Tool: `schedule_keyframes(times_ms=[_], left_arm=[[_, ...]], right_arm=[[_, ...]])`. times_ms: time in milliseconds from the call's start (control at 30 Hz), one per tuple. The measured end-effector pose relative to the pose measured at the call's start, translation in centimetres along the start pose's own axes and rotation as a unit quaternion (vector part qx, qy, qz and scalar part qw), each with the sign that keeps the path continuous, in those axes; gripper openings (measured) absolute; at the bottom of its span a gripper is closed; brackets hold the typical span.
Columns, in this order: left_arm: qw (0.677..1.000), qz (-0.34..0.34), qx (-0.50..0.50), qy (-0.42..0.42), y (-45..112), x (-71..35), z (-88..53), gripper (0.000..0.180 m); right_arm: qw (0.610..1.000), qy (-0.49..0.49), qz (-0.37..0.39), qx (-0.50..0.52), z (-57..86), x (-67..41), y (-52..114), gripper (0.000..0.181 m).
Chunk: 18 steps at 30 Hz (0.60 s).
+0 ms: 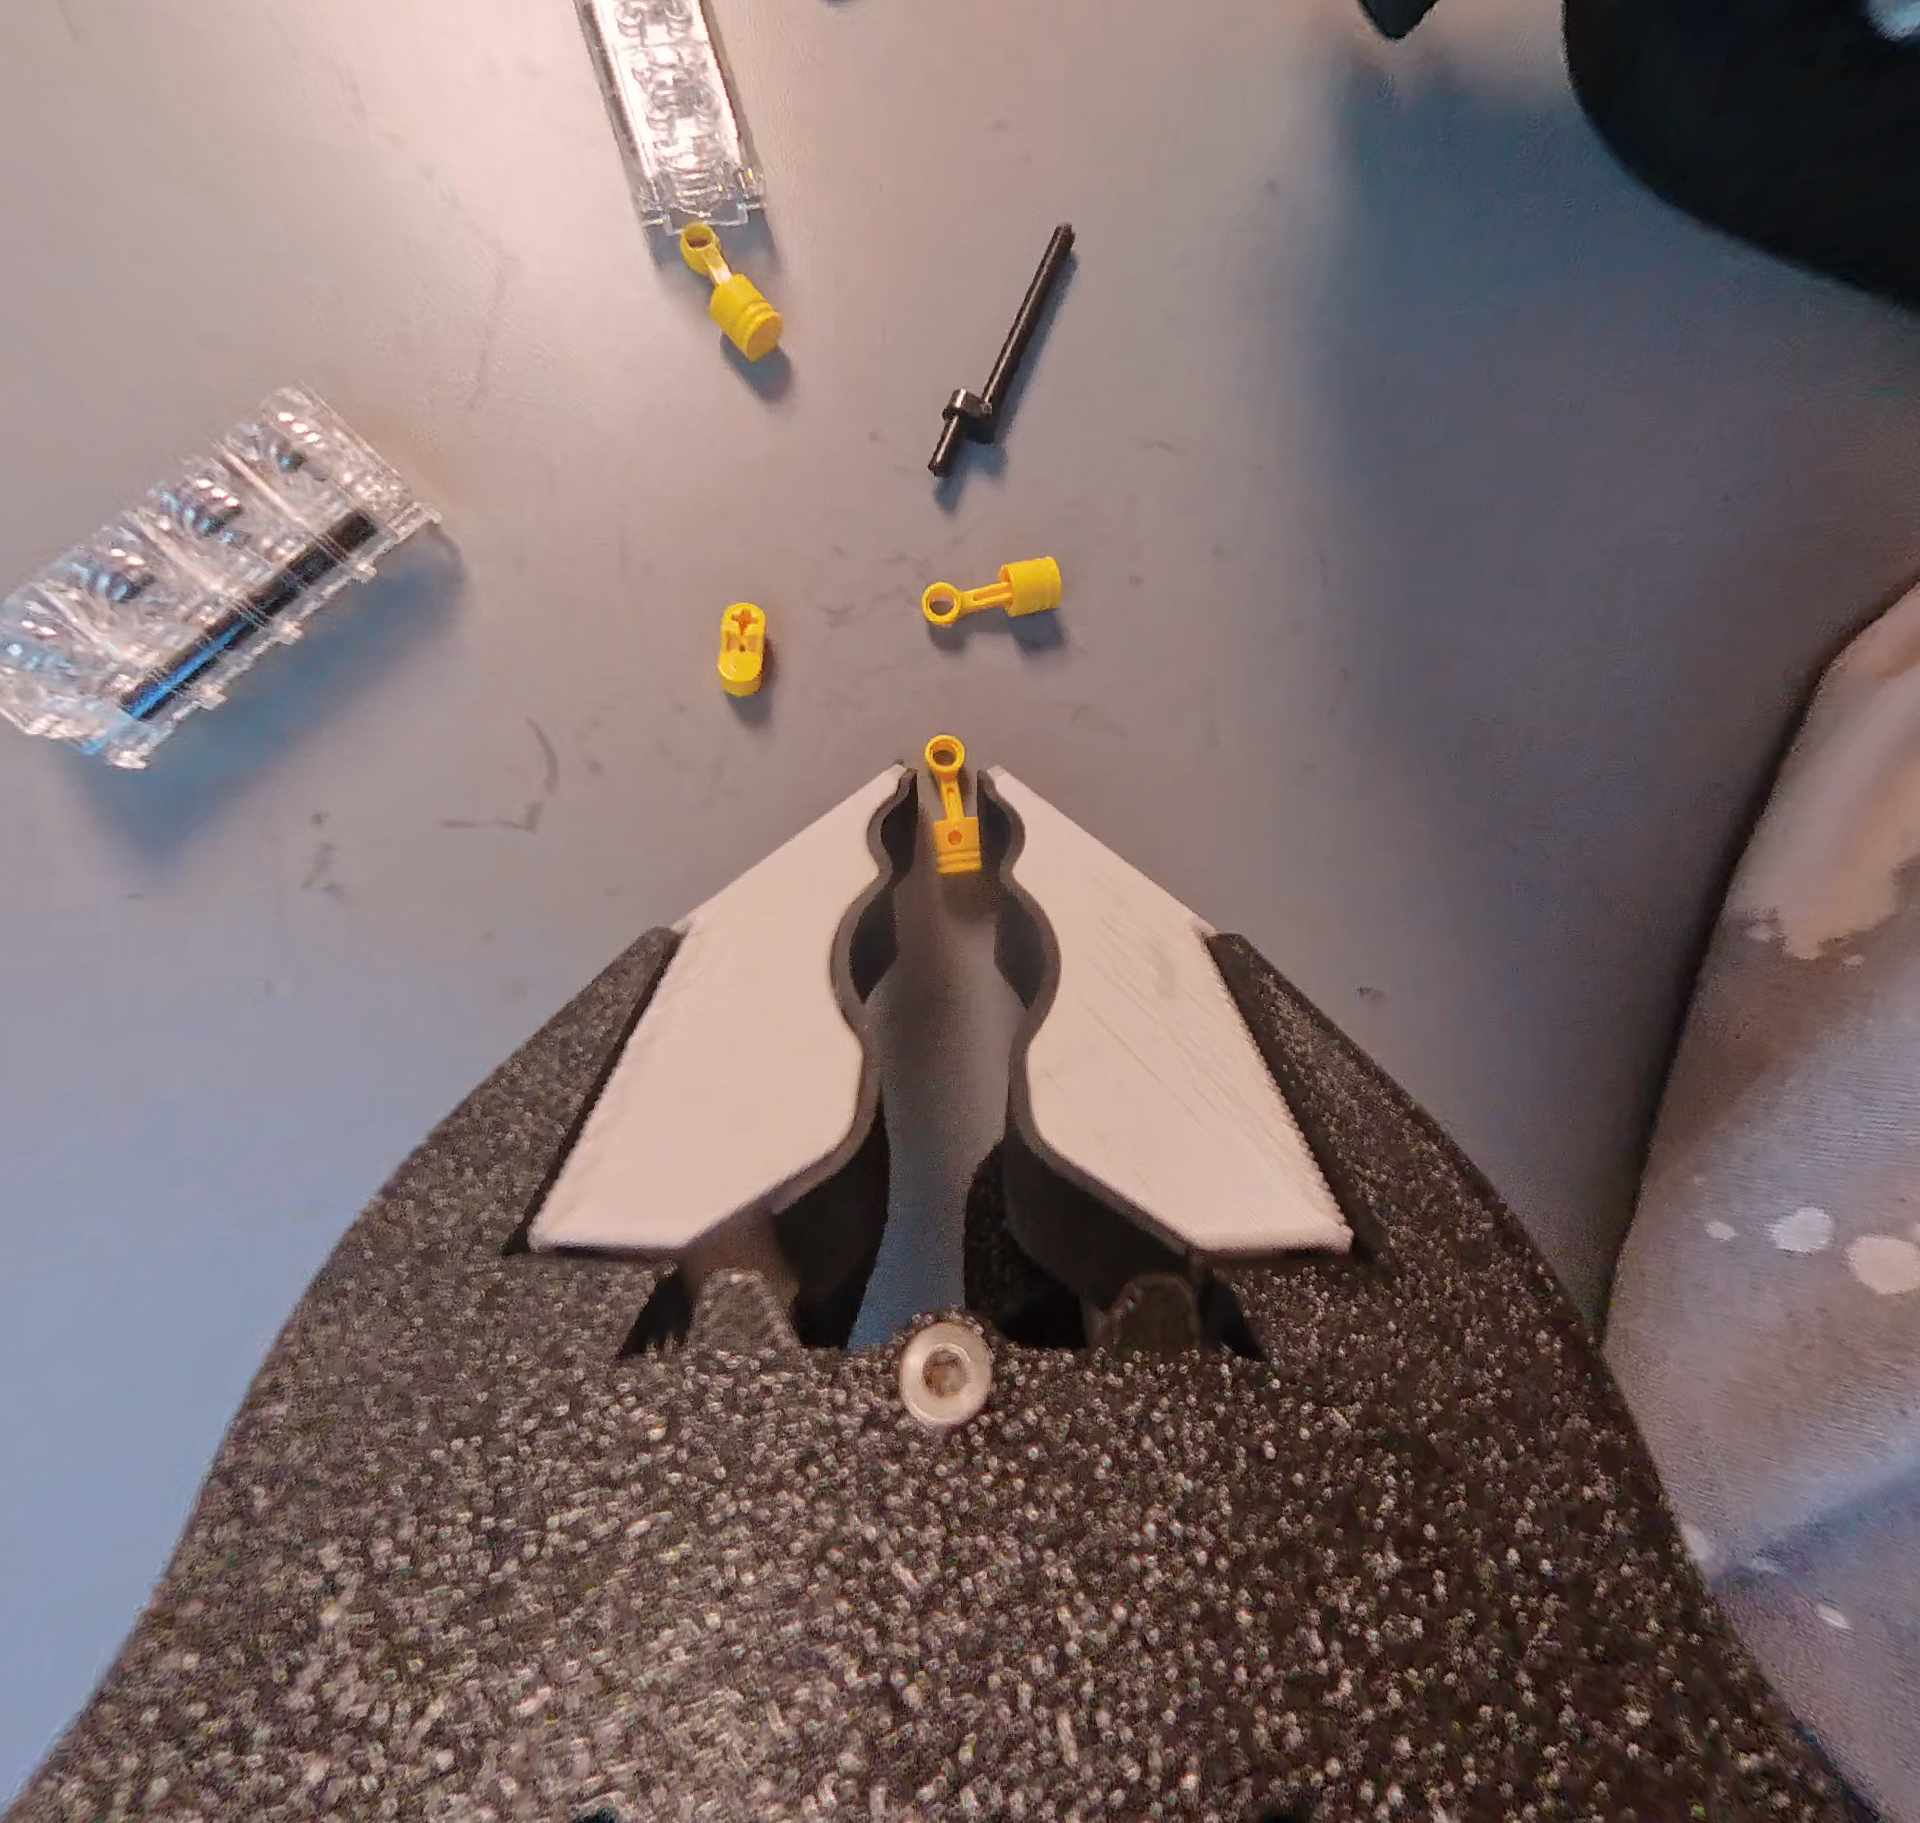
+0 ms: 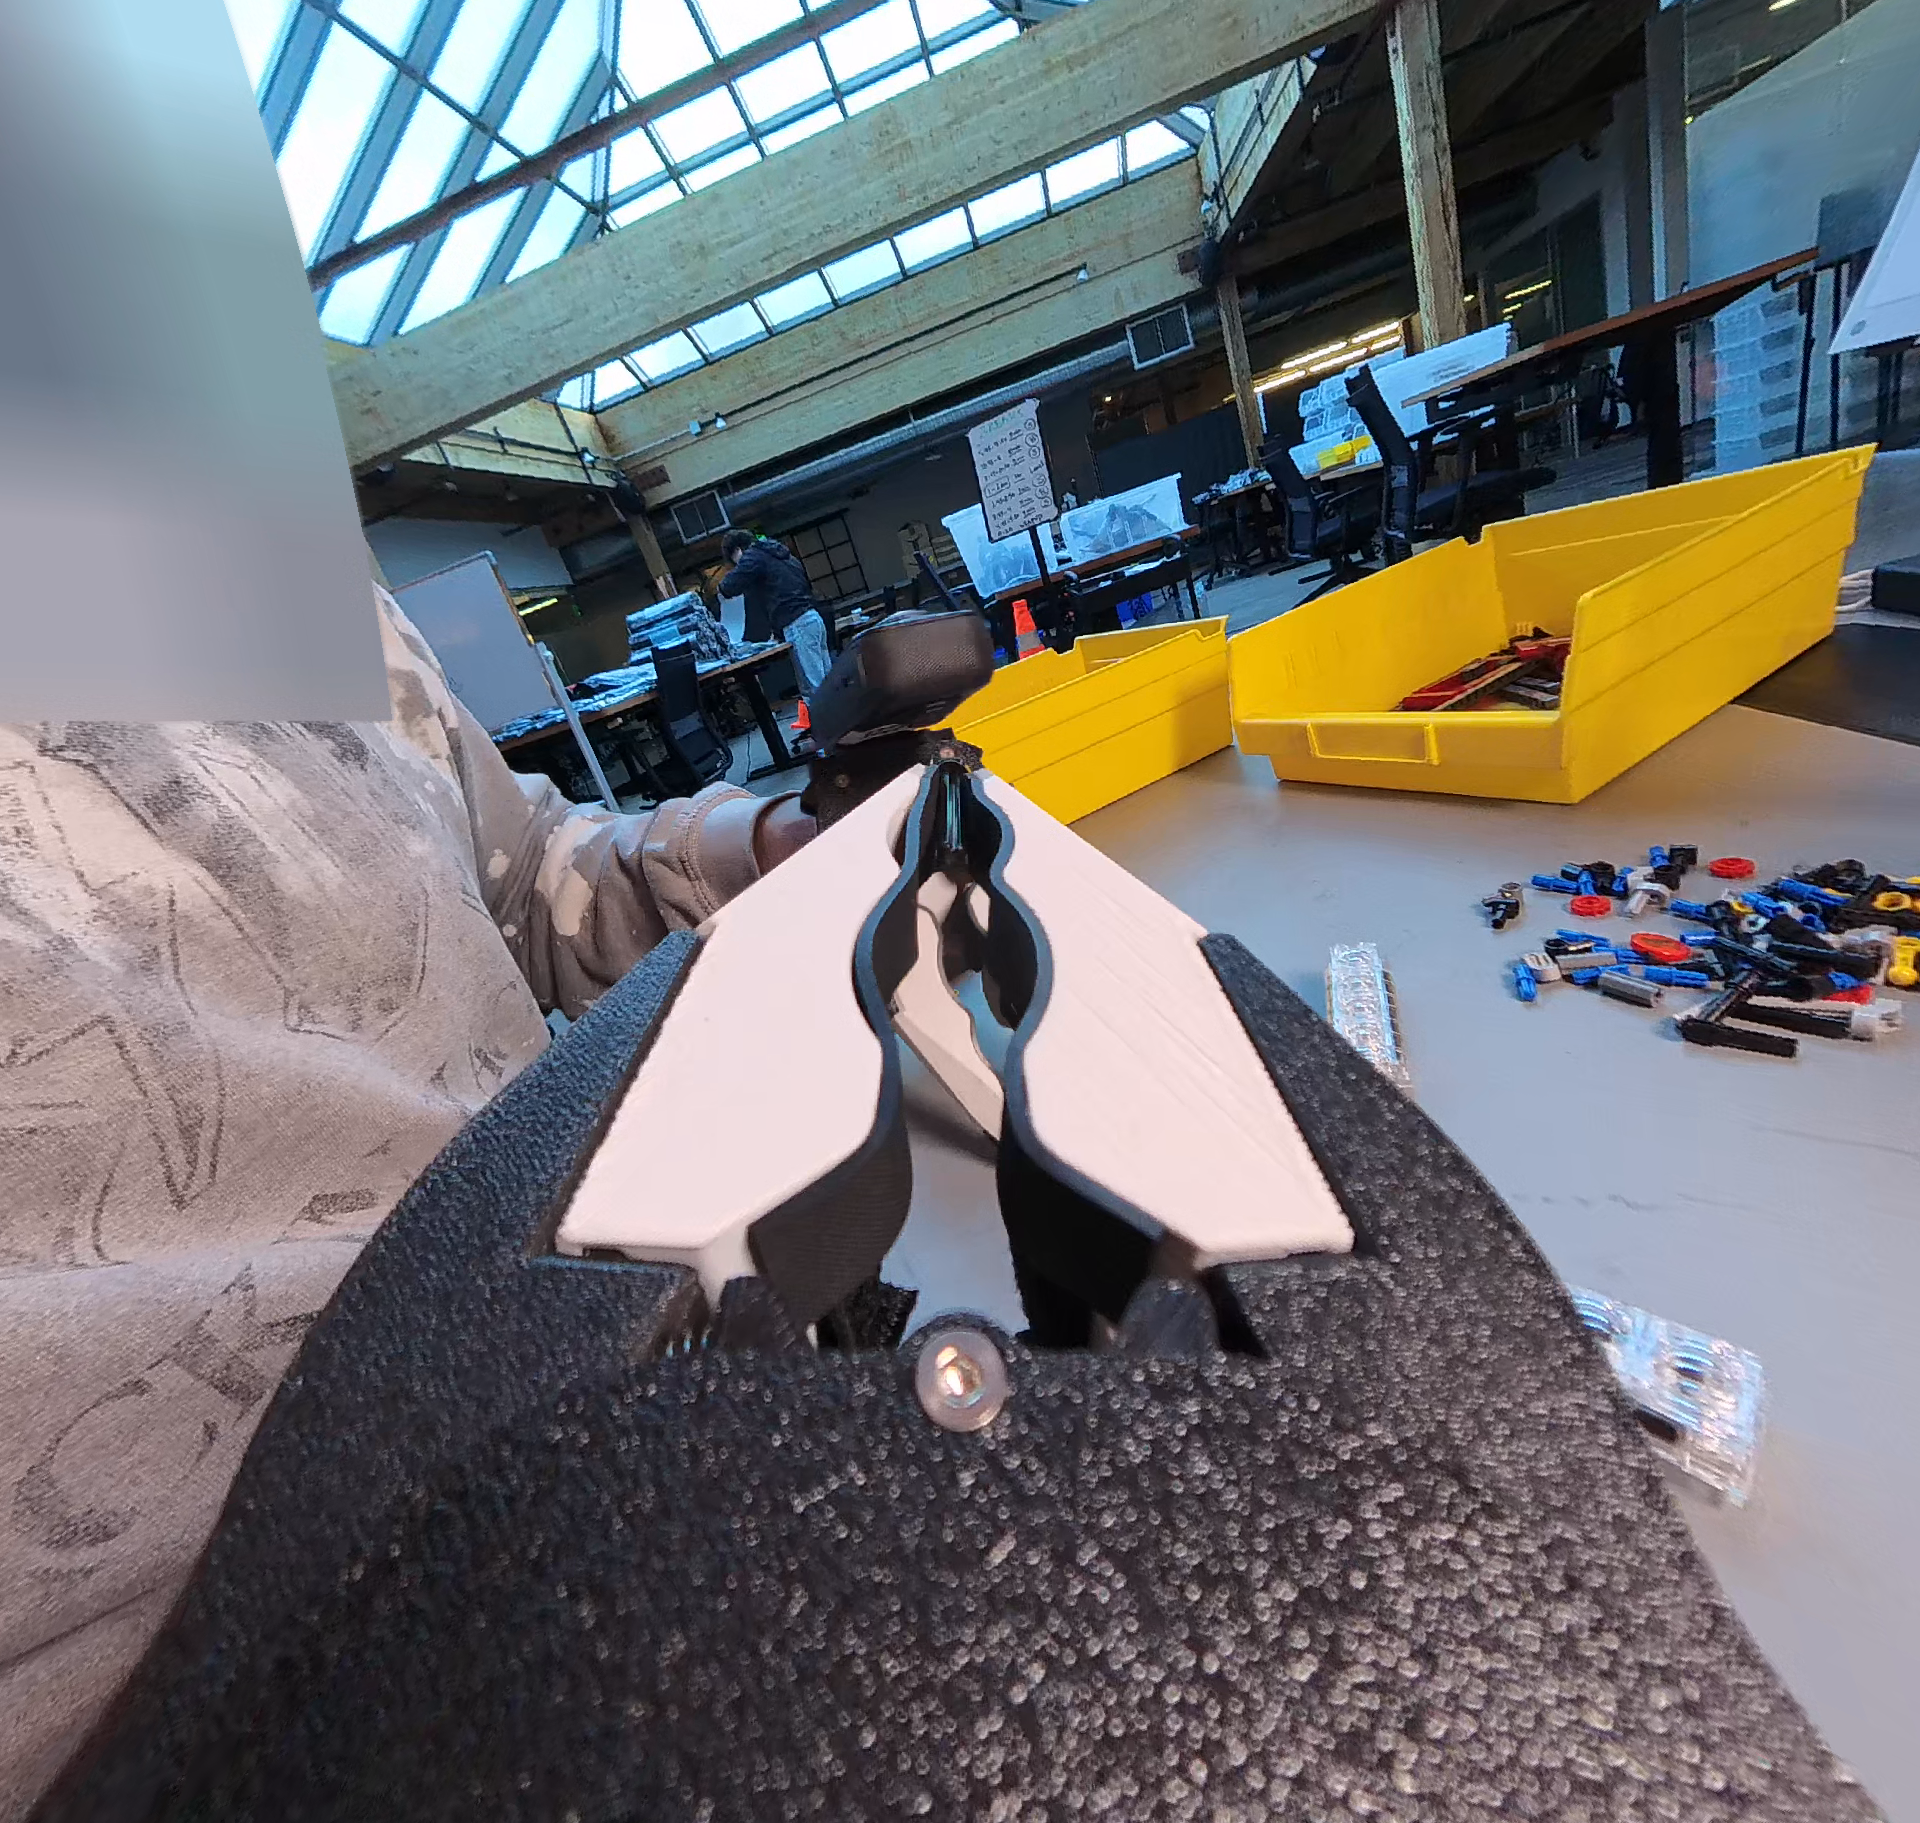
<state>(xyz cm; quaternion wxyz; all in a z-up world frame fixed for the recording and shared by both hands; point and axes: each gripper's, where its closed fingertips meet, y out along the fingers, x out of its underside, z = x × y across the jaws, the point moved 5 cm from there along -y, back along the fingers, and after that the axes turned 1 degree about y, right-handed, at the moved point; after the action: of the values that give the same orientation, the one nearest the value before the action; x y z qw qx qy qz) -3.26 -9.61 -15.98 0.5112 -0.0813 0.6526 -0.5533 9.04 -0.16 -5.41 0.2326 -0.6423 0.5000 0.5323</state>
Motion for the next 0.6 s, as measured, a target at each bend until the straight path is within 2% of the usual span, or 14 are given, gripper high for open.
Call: schedule_keyframes(times_ms=[100,267,333,467,600], left_arm=[[0.999,-0.027,-0.026,0.032,0.2,0.1,0.3,0.007],[0.999,-0.024,-0.029,0.033,0.2,0.0,0.0,0.001],[1.000,0.012,-0.008,0.009,-0.1,-0.4,-0.3,0.001],[0.988,0.135,0.053,-0.049,-2.1,-2.4,-0.4,0.001],[0.980,0.196,0.012,-0.042,-3.2,-3.6,-0.7,0.001]], right_arm=[[1.000,0.002,0.000,-0.003,-0.1,0.0,0.0,0.003],[1.000,-0.002,-0.010,-0.005,-0.2,0.2,0.1,0.003],[1.000,-0.004,-0.013,-0.005,-0.1,0.3,0.1,0.003],[1.000,-0.003,-0.012,0.003,0.0,0.3,0.0,0.003],[0.997,-0.025,-0.048,0.060,0.9,1.1,0.5,0.004]])
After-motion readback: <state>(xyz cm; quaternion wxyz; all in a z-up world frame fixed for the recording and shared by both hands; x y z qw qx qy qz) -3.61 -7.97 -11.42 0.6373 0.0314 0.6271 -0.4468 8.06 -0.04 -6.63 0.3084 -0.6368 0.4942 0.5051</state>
